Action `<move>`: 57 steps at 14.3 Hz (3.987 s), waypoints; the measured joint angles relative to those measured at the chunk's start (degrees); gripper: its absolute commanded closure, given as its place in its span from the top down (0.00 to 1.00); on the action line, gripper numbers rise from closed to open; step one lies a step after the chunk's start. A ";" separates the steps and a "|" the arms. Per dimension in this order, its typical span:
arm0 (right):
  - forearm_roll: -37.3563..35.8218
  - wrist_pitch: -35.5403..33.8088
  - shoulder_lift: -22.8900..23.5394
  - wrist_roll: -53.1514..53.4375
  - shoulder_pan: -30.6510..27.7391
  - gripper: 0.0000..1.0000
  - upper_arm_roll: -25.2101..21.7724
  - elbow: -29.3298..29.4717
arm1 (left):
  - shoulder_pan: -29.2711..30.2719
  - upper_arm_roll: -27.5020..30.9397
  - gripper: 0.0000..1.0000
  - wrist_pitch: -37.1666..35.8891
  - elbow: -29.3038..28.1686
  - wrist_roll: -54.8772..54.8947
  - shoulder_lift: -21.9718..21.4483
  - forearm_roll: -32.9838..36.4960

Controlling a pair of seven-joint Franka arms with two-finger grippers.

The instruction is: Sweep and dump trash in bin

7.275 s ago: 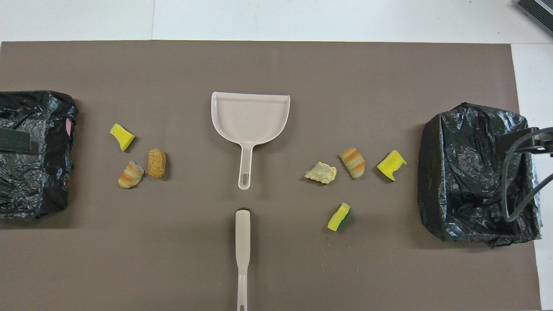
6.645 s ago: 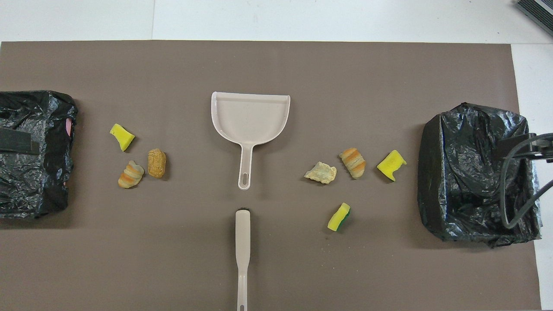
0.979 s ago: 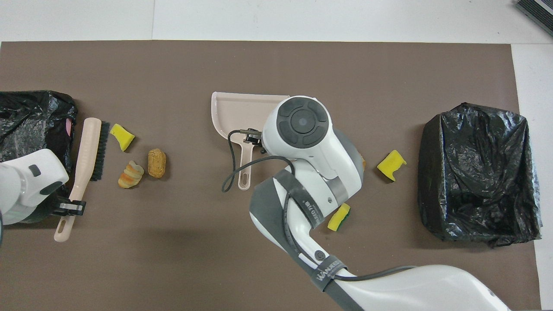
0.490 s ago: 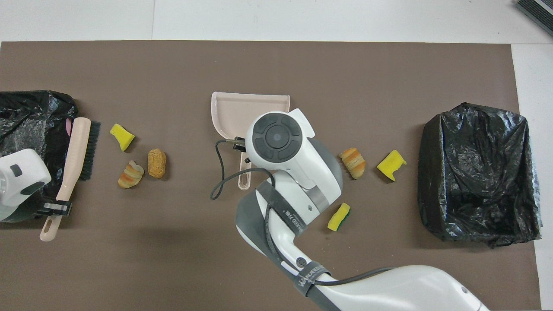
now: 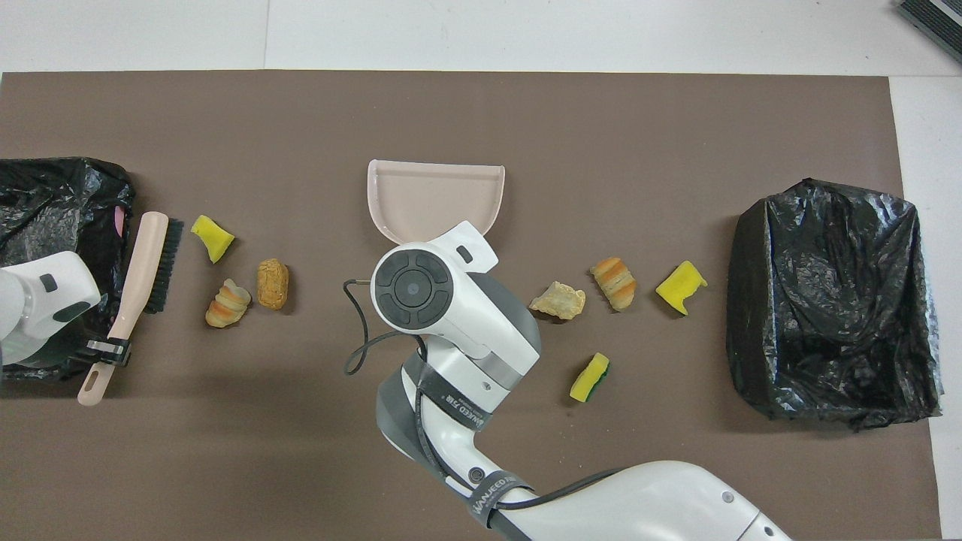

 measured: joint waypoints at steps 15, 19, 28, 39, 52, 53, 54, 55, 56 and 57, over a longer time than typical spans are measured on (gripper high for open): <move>0.36 -2.26 -2.97 -13.02 -1.77 0.00 -0.14 0.18 | 0.16 0.02 0.00 7.89 -0.04 -9.09 4.08 0.17; 4.98 -9.80 -7.90 -31.75 -6.54 0.00 -0.20 0.25 | 0.11 -0.33 0.00 13.54 0.07 -17.12 7.28 0.25; 9.36 -23.61 -12.83 -69.23 -14.55 0.00 -0.30 0.11 | -5.11 -1.26 0.00 11.61 -2.34 -17.58 8.28 0.46; 8.90 -22.35 -17.65 -102.01 -14.91 0.00 -0.07 -10.75 | -15.82 -1.73 0.00 6.08 -5.66 -25.58 4.55 -1.51; 8.83 -9.86 -16.87 -111.53 -14.28 0.00 -0.30 -18.56 | -12.99 -0.48 0.00 4.69 -6.75 -32.62 2.82 -2.24; 8.83 -9.75 -16.87 -111.53 -14.27 0.00 -0.28 -18.65 | -13.69 -0.84 0.00 6.31 -7.88 -33.64 2.50 -2.30; 8.83 -9.70 -16.87 -111.53 -14.27 0.00 -0.27 -18.69 | -15.18 -1.02 0.00 8.05 -8.74 -34.79 2.42 -2.34; 8.83 -9.67 -16.87 -111.48 -14.27 0.00 -0.27 -18.70 | -16.94 -1.18 0.00 10.07 -9.53 -36.24 2.52 -2.35; 8.83 -9.66 -16.87 -111.38 -14.27 0.00 -0.27 -18.71 | -18.64 -1.36 0.00 12.10 -10.23 -37.42 2.71 -2.35; 8.83 -9.66 -16.87 -111.22 -14.26 0.00 -0.25 -18.73 | -20.10 -1.51 0.00 13.29 -10.65 -37.93 2.86 -2.35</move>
